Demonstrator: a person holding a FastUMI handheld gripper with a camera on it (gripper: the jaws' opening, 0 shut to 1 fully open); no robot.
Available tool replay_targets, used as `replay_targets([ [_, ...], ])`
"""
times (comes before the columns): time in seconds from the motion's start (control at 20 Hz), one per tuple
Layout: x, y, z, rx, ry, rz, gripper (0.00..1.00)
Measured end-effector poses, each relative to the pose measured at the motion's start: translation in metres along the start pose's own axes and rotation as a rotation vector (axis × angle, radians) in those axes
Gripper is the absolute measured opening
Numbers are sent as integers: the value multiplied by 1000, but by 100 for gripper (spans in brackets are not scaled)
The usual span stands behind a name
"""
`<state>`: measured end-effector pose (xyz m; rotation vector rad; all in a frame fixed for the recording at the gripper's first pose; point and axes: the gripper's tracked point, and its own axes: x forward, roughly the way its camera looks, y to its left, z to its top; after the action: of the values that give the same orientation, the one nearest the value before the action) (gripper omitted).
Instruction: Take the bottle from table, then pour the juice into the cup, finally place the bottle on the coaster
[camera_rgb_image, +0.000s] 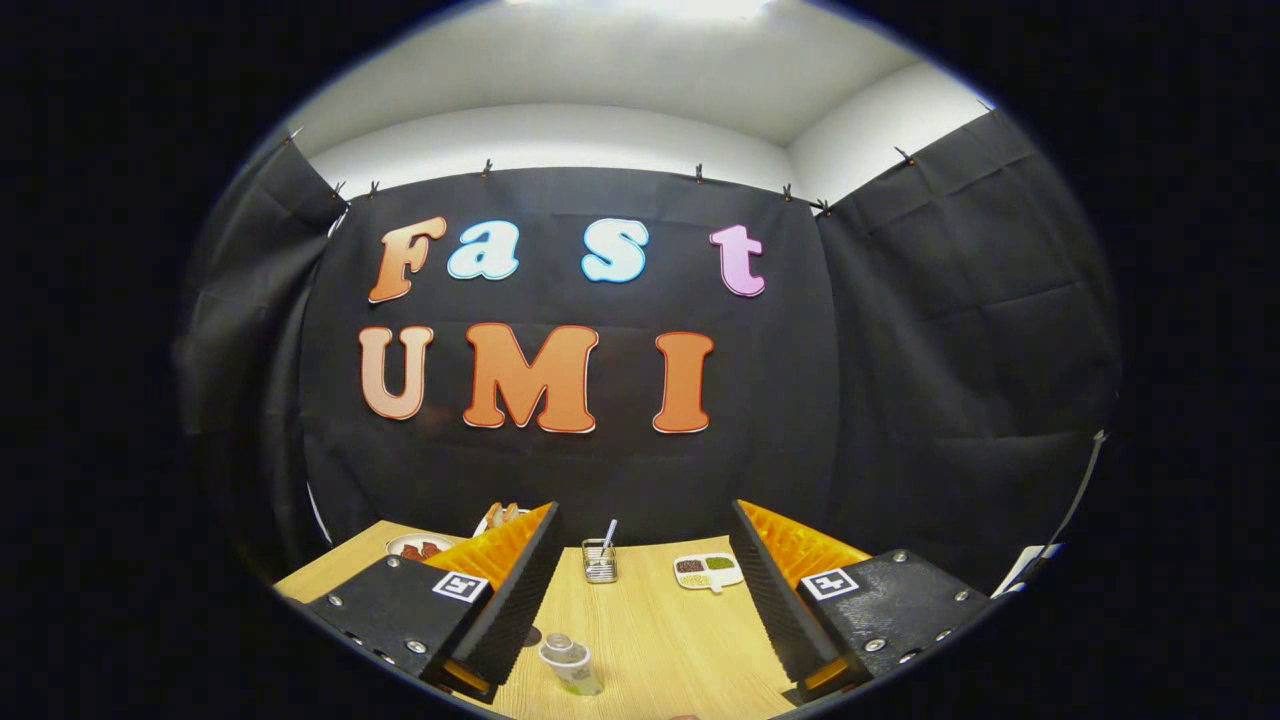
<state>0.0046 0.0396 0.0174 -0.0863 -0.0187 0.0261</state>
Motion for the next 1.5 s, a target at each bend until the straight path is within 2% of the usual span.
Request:
replay_targets([
  [0.75,14,8,-15,12,37,47,98],
  [1.15,25,60,-99,71,133,149,98],
  [1.5,39,79,-192,42,265,178,98],
])
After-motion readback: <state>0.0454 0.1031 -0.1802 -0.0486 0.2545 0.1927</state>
